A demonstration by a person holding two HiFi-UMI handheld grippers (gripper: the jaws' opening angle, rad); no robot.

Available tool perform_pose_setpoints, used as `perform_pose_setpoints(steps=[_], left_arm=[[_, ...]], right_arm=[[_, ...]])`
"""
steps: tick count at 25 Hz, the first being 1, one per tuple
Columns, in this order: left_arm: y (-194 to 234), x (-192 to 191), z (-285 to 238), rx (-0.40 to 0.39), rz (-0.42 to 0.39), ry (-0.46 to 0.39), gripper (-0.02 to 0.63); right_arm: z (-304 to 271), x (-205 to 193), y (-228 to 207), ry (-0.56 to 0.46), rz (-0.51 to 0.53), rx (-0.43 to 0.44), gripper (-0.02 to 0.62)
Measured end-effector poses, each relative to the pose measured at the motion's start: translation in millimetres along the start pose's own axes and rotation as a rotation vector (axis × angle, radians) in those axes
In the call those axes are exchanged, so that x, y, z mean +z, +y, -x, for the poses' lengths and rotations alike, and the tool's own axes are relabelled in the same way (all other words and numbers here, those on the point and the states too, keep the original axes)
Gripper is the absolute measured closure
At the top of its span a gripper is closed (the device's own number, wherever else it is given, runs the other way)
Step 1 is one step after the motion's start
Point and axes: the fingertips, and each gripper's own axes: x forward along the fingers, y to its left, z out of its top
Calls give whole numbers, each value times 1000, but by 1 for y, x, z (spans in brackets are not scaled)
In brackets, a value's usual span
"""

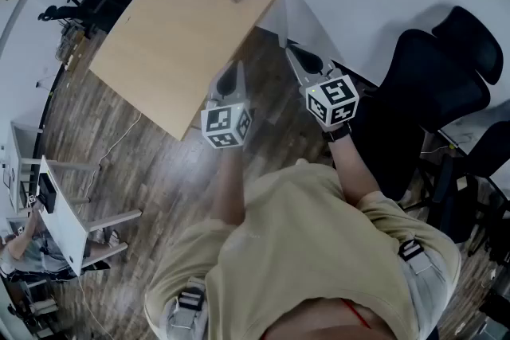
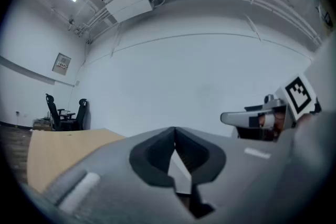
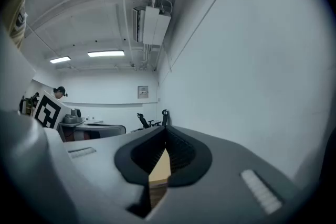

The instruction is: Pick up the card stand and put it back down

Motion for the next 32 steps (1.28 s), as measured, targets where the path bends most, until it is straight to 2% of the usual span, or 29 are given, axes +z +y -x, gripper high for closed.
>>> perform_pose_setpoints(steps=[9, 12, 17, 24, 29, 32], left_arm=[[-42, -31, -17, 15, -3, 66, 603], [-41, -37, -21, 18, -5, 90, 603], [-33, -41, -39, 8, 8, 92, 603], [0, -49, -106, -36, 48, 88, 603], [29, -28, -175, -80, 50, 48, 603], [57, -16, -207, -78, 52, 28, 603]], right_arm=[[17, -36, -43, 88, -116, 10, 591], [14, -45, -47, 91, -156, 8, 591], [0, -56, -52, 108, -161, 20, 592], [-50, -57, -84, 101, -169, -1, 592], [-104, -40, -127, 112, -130, -39, 592], [-144, -25, -139, 95, -119, -22, 592]])
